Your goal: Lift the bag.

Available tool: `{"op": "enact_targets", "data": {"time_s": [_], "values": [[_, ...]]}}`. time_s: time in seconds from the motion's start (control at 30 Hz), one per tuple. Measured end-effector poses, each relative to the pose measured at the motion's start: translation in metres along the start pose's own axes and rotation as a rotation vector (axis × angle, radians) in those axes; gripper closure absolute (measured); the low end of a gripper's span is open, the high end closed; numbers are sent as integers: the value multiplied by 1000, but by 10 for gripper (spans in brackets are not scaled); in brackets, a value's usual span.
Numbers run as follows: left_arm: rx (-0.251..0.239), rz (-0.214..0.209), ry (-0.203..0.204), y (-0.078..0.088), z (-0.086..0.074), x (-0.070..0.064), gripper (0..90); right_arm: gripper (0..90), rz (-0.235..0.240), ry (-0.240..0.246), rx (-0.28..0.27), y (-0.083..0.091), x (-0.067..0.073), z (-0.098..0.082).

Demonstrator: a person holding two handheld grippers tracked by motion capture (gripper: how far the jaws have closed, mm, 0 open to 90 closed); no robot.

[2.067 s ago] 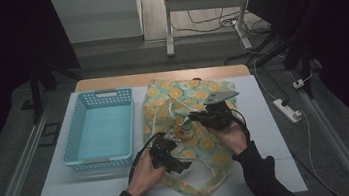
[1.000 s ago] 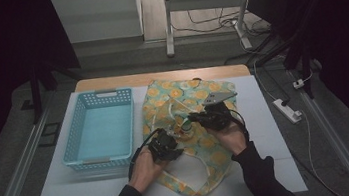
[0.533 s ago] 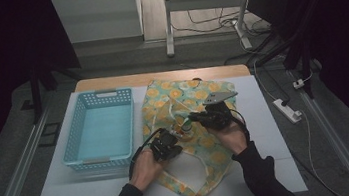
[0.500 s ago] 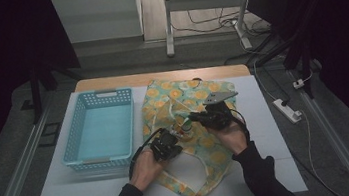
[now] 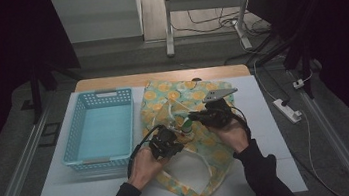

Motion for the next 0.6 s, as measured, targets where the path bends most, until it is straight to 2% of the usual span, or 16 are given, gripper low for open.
{"op": "enact_targets", "data": {"time_s": [0.27,0.6], "values": [[-14,-11,3,12,7,1,899,900,26,-14,4,0,-2,5],[-85,-26,19,44,26,8,899,900,30,41,16,4,5,26]]}}
Point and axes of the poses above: each handheld gripper's, and its own axes: y roughly backward along the jaws, z roughly out of its top, x roughly to its left, the point moved 1 cm from there along -y, roughly forward along the jaws, and after that the axes turned 4 degrees about -x, right-handed, at the moved point
